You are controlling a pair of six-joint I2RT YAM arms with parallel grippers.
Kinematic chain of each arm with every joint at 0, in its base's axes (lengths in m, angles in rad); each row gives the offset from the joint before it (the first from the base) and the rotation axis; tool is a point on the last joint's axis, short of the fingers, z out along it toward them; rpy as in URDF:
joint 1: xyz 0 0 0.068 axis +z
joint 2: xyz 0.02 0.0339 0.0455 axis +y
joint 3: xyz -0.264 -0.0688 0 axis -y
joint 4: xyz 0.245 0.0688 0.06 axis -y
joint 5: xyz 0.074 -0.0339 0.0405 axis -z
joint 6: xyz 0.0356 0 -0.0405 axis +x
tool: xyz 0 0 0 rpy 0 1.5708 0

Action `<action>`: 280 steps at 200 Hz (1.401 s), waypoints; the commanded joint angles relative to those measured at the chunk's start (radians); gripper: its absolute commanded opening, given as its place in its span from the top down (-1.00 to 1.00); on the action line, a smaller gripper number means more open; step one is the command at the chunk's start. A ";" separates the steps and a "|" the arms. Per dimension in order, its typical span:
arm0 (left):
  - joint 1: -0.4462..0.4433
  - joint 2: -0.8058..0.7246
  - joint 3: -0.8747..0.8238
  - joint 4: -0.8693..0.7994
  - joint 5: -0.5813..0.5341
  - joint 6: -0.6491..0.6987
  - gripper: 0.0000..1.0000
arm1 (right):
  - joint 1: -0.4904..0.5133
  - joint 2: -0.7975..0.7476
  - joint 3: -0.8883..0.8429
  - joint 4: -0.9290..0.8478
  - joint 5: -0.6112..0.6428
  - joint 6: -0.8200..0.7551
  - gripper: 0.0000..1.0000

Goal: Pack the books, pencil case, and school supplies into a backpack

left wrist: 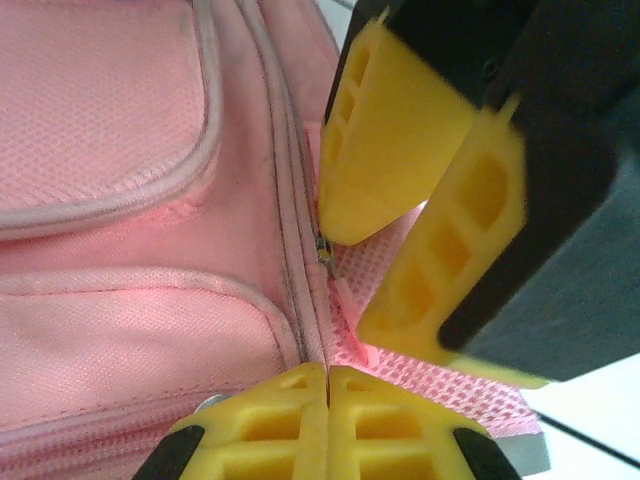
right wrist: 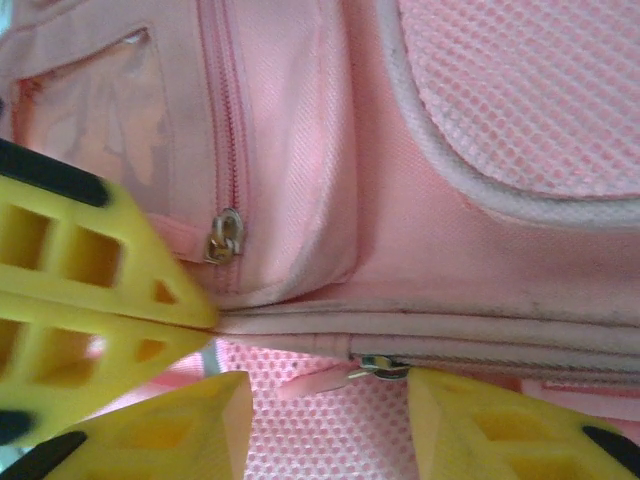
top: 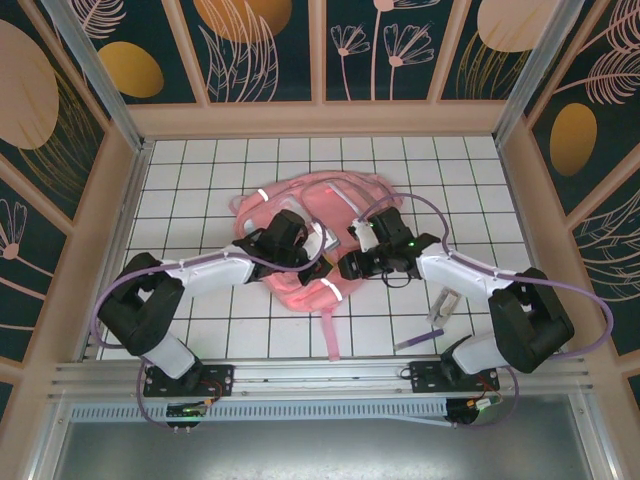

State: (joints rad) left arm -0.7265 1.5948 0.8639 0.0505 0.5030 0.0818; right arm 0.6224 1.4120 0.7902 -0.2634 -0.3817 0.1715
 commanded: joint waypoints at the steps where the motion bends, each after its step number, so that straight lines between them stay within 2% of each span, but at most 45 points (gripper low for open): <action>1: 0.020 -0.056 0.002 0.096 0.083 -0.064 1.00 | 0.034 -0.007 0.016 0.014 0.132 0.014 0.02; 18: 0.022 -0.041 0.019 0.100 0.120 -0.078 1.00 | 0.065 0.014 0.022 0.024 0.247 0.031 0.00; 30: 0.022 -0.029 0.029 0.104 0.138 -0.082 1.00 | 0.078 0.035 0.033 0.037 0.267 0.012 0.02; 62: 0.022 -0.006 0.058 0.032 0.150 -0.042 1.00 | 0.098 0.082 0.057 0.029 0.266 -0.014 0.36; 81: 0.023 -0.023 0.036 -0.089 0.155 0.044 0.25 | 0.098 0.068 0.042 0.027 0.246 -0.009 0.56; 89: 0.022 -0.040 0.013 -0.131 0.143 0.068 0.11 | 0.097 0.064 0.034 0.029 0.235 -0.011 0.58; 111: 0.020 -0.074 -0.047 -0.160 0.038 0.078 -0.05 | 0.096 0.060 0.014 0.050 0.185 -0.023 0.74; 134: 0.005 -0.043 -0.056 -0.142 -0.181 0.035 -0.06 | 0.090 0.065 0.017 0.059 0.140 -0.042 0.86; 153: -0.029 0.001 -0.046 -0.136 -0.278 0.050 -0.06 | 0.083 0.064 0.023 0.054 0.135 -0.044 0.88; 171: -0.061 0.041 -0.045 -0.121 -0.289 0.056 -0.08 | 0.064 0.057 0.024 0.049 0.114 -0.041 0.88; 198: -0.070 0.078 -0.043 -0.100 -0.187 0.031 -0.11 | 0.008 0.046 0.013 0.049 0.066 -0.017 0.88; 217: -0.071 0.076 -0.057 -0.074 -0.173 0.031 -0.14 | -0.019 0.053 0.007 0.047 0.024 -0.011 0.78; 228: -0.071 0.084 -0.053 -0.077 -0.187 0.032 -0.12 | -0.024 0.064 0.017 0.027 0.014 -0.002 0.57; 236: -0.071 0.096 -0.046 -0.087 -0.191 0.035 -0.03 | -0.021 0.074 0.025 0.010 0.015 0.008 0.44; 259: -0.071 0.113 -0.045 -0.081 -0.228 0.008 0.71 | -0.011 0.082 0.035 -0.026 0.055 0.044 0.33; 276: -0.071 0.110 -0.052 -0.070 -0.193 0.005 0.99 | -0.003 0.087 0.029 -0.035 0.105 0.061 0.25; 280: -0.071 0.105 -0.053 -0.068 -0.184 0.007 1.00 | -0.002 0.088 0.028 -0.038 0.115 0.064 0.25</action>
State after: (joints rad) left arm -0.7971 1.6512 0.8417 0.0410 0.3119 0.0963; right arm 0.6071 1.4776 0.8139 -0.2409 -0.3279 0.1986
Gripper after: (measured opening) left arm 0.061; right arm 0.361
